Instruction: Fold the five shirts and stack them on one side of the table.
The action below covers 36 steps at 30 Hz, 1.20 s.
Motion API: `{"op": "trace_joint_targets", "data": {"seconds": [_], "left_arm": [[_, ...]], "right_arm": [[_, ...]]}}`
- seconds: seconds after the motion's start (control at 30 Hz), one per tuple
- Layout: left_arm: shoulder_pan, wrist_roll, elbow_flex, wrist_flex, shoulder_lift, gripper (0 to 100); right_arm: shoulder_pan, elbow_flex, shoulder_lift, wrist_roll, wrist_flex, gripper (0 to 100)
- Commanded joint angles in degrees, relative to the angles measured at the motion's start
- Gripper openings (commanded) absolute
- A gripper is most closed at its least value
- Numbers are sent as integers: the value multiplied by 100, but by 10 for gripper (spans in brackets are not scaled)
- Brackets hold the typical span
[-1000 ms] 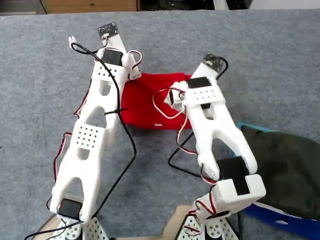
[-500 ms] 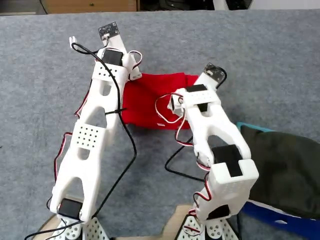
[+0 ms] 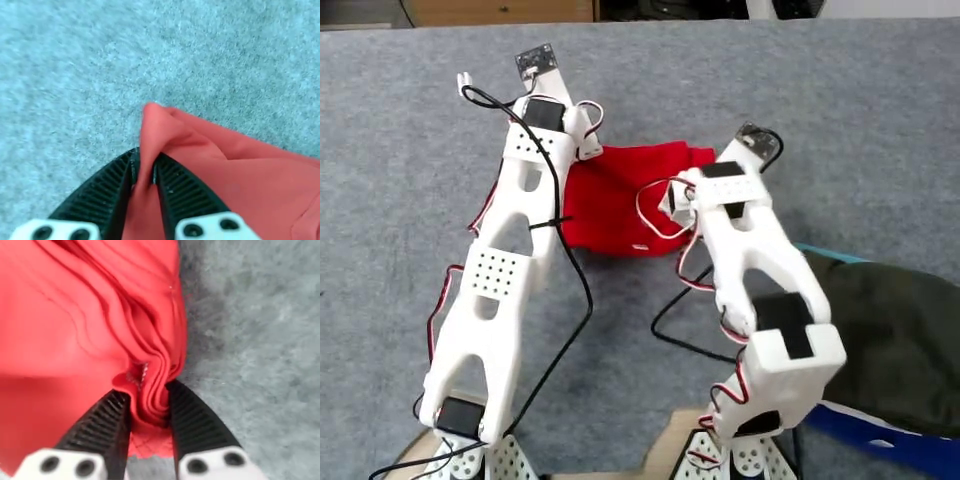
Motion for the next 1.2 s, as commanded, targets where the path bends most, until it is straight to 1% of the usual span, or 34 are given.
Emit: {"op": "trace_joint_targets", "data": {"seconds": [0.0, 0.17, 0.3, 0.57, 0.7, 0.87, 1.03, 1.17], "left_arm": [[26, 62, -202, 70, -180, 18], [316, 79, -844, 607, -365, 18], [492, 229, -1380, 888, -374, 18], [914, 475, -1371, 923, -1051, 18], [1345, 527, -1319, 993, -1569, 18], [2198, 607, -1319, 1284, -1930, 18], [3121, 659, -1336, 1363, -2079, 18], [3807, 659, -1327, 1363, -2176, 18]], "right_arm": [[224, -251, -620, 105, 149, 5], [435, -251, -1209, 273, 404, 5], [822, -251, -1771, 457, 580, 5], [1842, -251, -2976, 923, 1248, 5], [2404, -251, -3556, 1108, 1618, 5], [3503, -268, -4127, 1512, 2031, 5], [4796, -286, -4611, 2171, 2743, 5], [5947, -286, -4875, 2752, 3068, 5]]}}
